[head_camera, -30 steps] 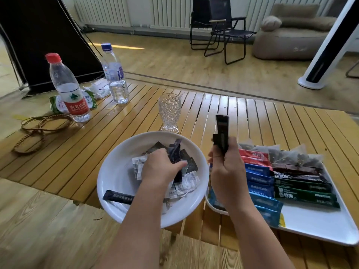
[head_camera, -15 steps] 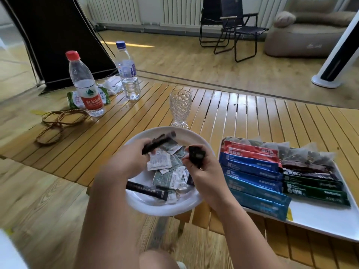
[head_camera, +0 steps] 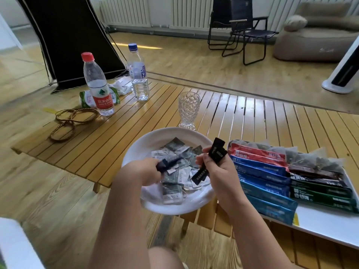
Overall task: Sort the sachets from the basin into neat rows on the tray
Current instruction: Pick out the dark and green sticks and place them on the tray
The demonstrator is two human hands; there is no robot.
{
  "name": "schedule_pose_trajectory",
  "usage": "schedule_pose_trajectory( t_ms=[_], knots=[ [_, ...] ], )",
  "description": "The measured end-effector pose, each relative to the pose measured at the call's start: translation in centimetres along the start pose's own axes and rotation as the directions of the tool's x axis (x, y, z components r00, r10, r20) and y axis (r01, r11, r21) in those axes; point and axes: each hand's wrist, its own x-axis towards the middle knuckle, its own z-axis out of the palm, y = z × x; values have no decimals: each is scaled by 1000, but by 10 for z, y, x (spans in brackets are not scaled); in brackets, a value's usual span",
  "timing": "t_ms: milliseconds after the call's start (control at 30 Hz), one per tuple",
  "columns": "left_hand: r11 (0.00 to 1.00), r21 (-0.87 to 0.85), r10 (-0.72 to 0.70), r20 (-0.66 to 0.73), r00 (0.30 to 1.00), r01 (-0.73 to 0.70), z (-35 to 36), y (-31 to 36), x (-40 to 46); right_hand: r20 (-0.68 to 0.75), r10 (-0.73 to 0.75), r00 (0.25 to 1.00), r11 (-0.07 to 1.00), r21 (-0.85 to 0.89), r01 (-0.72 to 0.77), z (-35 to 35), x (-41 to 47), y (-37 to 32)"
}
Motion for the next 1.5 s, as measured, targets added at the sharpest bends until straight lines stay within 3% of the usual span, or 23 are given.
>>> schedule_pose_trajectory(
  t_ms=[100, 200, 333, 433, 533, 667, 733, 800, 867, 900, 967, 1033, 1167, 1233, 1267, 1300, 1333, 1367, 1433, 1500],
  knots=[
    [922, -290, 176, -272, 946, -255, -12, 19, -5, -87, 83, 993, 988, 134, -71, -4, 3, -1],
    [815, -369, 227, -507, 831, -447, -7, 57, -10, -117, 182, 976, 948, 285, -143, -8, 8, 0],
    [842, -270, 276, -527, 803, -467, 27, 105, -10, -8, 230, 973, 828, 527, -191, -8, 9, -2],
    [880, -143, 312, -545, 778, -453, 44, 127, -7, -34, 191, 981, 724, 680, -117, -12, 8, -3],
    [851, -64, 376, -619, 689, -522, 47, 140, -12, -54, 131, 990, 695, 717, -53, -21, 6, -6],
    [696, -236, 414, -641, 647, -679, 54, 148, -17, -82, 158, 984, 674, 737, -47, -36, 4, -12],
    [617, -348, 322, -707, 629, -706, 55, 149, -20, -152, 169, 974, 688, 726, -6, -42, 4, -17],
    [534, -510, 126, -741, 660, -674, 53, 151, -24, -218, 191, 957, 680, 733, 31, -46, 1, -22],
    [396, -710, -28, -643, 765, -582, 47, 158, -30, -253, 165, 953, 664, 743, 82, -50, -3, -30],
    [278, -805, -59, -558, 827, -524, 46, 162, -34, -259, 129, 957, 654, 748, 115, -54, -6, -33],
    [15, -941, -19, -339, 941, -339, 46, 171, -41, -263, 77, 962, 658, 738, 149, -62, -11, -39],
    [-139, -974, 60, -187, 981, -177, 50, 179, -46, -262, 77, 962, 713, 689, 130, -62, -16, -43],
    [-234, -972, 151, -59, 987, -22, 55, 191, -43, -290, 38, 956, 845, 519, 124, -56, -20, -41],
    [-234, -971, 169, -84, 982, -43, 55, 195, -40, -311, -11, 950, 894, 423, 148, -61, -18, -38],
    [-191, -973, 148, -160, 976, -131, 56, 196, -38, -332, -53, 942, 930, 327, 168, -65, -18, -38],
    [-108, -951, 124, -300, 946, -288, 56, 198, -38, -362, -135, 922, 961, 179, 211, -73, -17, -36],
    [8, -872, 106, -486, 867, -490, 56, 199, -38, -377, -227, 898, 969, 4, 246, -81, -16, -34],
    [128, -717, 104, -678, 728, -685, 55, 200, -39, -355, -331, 874, 942, -175, 285, -88, -15, -30],
    [320, -269, 158, -930, 331, -909, 50, 203, -41, -264, -477, 838, 819, -480, 315, -103, -13, -25],
    [385, 154, 305, -952, -33, -910, 48, 205, -46, -141, -543, 828, 686, -643, 340, -111, -16, -25]
  ],
)
